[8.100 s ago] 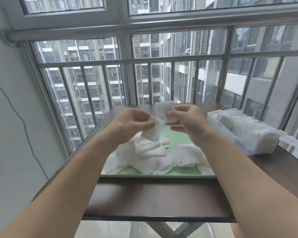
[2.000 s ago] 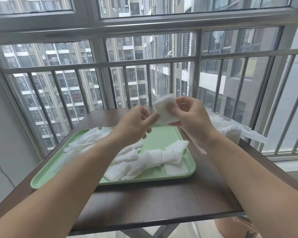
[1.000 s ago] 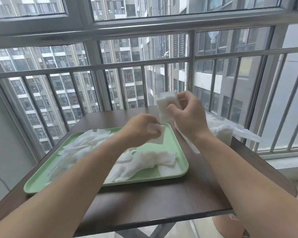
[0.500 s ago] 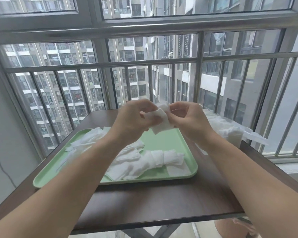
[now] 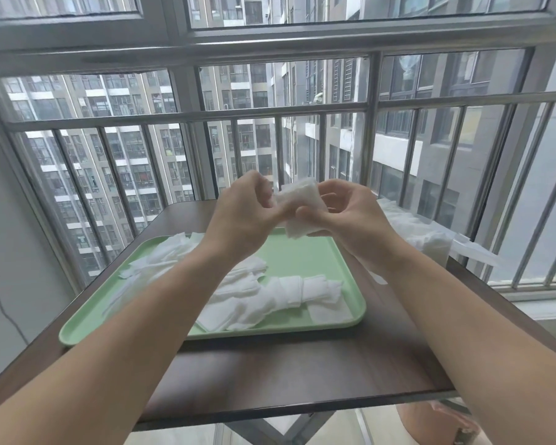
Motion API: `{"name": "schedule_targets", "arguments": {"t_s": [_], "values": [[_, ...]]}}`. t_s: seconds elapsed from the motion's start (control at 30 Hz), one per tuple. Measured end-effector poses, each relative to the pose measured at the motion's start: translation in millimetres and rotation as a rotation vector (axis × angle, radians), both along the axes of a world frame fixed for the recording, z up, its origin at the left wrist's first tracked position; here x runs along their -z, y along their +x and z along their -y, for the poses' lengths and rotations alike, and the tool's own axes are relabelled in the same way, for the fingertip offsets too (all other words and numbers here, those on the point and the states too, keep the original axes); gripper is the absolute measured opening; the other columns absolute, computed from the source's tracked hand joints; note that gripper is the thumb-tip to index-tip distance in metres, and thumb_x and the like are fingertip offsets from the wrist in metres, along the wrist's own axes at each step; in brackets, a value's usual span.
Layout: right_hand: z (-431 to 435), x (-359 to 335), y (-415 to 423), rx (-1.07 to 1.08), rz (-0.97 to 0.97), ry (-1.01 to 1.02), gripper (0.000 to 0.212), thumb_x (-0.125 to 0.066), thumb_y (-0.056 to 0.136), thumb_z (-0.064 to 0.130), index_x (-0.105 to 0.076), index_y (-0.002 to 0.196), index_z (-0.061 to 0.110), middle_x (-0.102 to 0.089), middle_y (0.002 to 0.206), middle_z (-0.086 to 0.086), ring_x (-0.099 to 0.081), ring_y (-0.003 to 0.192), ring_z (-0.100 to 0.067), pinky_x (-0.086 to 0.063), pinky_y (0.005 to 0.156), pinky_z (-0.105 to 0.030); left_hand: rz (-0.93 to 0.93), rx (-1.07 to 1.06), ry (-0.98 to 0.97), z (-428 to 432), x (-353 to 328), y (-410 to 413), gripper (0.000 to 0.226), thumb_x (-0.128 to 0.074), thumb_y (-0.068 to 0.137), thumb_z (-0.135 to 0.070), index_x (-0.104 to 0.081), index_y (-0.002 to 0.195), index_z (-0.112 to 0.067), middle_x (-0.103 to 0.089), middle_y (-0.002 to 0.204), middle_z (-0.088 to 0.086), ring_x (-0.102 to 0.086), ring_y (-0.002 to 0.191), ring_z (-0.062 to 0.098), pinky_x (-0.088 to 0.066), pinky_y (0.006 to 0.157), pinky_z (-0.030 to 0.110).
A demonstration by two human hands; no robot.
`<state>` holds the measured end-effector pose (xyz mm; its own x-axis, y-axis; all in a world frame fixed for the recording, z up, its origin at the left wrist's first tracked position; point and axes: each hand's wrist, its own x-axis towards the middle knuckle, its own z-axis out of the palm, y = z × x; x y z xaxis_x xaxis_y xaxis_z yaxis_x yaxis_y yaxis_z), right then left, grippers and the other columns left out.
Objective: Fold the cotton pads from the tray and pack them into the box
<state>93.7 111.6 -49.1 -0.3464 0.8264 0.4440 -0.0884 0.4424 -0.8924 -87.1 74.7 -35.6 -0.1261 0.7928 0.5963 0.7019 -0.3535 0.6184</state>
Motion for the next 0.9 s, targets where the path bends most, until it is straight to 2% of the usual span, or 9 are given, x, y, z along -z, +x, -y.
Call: {"name": "schedule_targets", "arguments": {"t_s": [0.07,0.13,0.27,0.37,0.47,0.63,0.73,0.83,0.9], "values": [[-1,0,1,0.055,-0.043,-0.002,0.037,-0.079,0.082,0.003,-0.061,0.112,-0.007,-0.072,0.104,-0.024,-0.073,0.090,-0.036,-0.062,0.070,-0.035,0.108,0.065,-0.086,2,1,-1,0.036,-0.066,0.093,-0.046,-0.048,0.078,-0.019,-0.063,0.069,0.000,-0.062,0.057,0.023,-0.042,0.052,0.033],[-4,1,1,0.203,-0.024,0.050,0.031,-0.080,0.083,0.009,-0.063,0.108,0.001,-0.072,0.099,-0.017,-0.072,0.088,-0.030,-0.062,0.068,-0.033,0.133,0.133,-0.219,4,4,-1,0.027,-0.056,0.101,-0.037,-0.056,0.084,-0.017,-0.068,0.073,0.001,-0.064,0.057,0.017,-0.045,0.050,0.031],[-9,3,1,0.422,0.061,0.167,0.025,-0.080,0.082,0.020,-0.065,0.101,0.012,-0.069,0.089,-0.002,-0.063,0.076,-0.014,-0.055,0.067,-0.028,-0.247,0.274,-0.459,3,14,0,0.007,-0.067,0.095,-0.018,-0.071,0.095,-0.023,-0.074,0.091,-0.010,-0.069,0.077,0.005,-0.056,0.069,0.026],[-7,2,1,0.431,0.111,0.210,0.024,-0.078,0.083,0.019,-0.064,0.099,0.011,-0.067,0.089,-0.001,-0.057,0.071,-0.008,-0.047,0.061,-0.014,-0.383,0.374,-0.603,4,22,11,0.030,-0.071,0.091,-0.013,-0.067,0.119,-0.024,-0.069,0.116,-0.007,-0.067,0.104,0.011,-0.055,0.092,0.031],[-5,3,-1,0.428,0.140,0.228,0.022,-0.078,0.083,0.018,-0.064,0.097,0.010,-0.067,0.089,-0.002,-0.056,0.068,-0.006,-0.045,0.059,-0.011,-0.450,0.412,-0.662,4,25,21,0.048,-0.075,0.087,-0.011,-0.059,0.130,-0.026,-0.064,0.126,-0.004,-0.062,0.112,0.015,-0.051,0.097,0.032],[-5,2,0,0.422,0.135,0.237,0.022,-0.078,0.082,0.019,-0.064,0.097,0.009,-0.067,0.089,-0.004,-0.058,0.071,-0.009,-0.046,0.060,-0.012,-0.454,0.391,-0.648,1,24,24,0.053,-0.080,0.081,-0.011,-0.059,0.127,-0.027,-0.061,0.100,-0.011,-0.060,0.097,0.013,-0.049,0.084,0.025],[-5,1,1,0.418,0.124,0.230,0.023,-0.078,0.082,0.018,-0.064,0.097,0.010,-0.068,0.090,-0.004,-0.061,0.074,-0.013,-0.050,0.061,-0.015,-0.524,0.364,-0.616,0,21,25,0.041,-0.082,0.081,-0.017,-0.065,0.118,-0.024,-0.054,0.088,-0.013,-0.057,0.089,0.017,-0.047,0.080,0.029],[-7,1,2,0.421,0.130,0.213,0.022,-0.077,0.081,0.018,-0.064,0.098,0.012,-0.069,0.090,-0.004,-0.066,0.081,-0.021,-0.057,0.068,-0.029,-0.548,0.342,-0.576,1,22,22,0.026,-0.084,0.078,-0.022,-0.061,0.088,-0.027,-0.054,0.083,-0.014,-0.053,0.080,0.017,-0.046,0.075,0.031],[-7,1,2,0.424,0.139,0.200,0.021,-0.075,0.081,0.017,-0.064,0.098,0.013,-0.069,0.090,-0.005,-0.067,0.083,-0.023,-0.059,0.073,-0.041,-0.493,0.329,-0.564,2,22,18,0.030,-0.086,0.076,-0.024,-0.060,0.090,-0.031,-0.059,0.086,-0.014,-0.057,0.078,0.015,-0.047,0.072,0.029]]}}
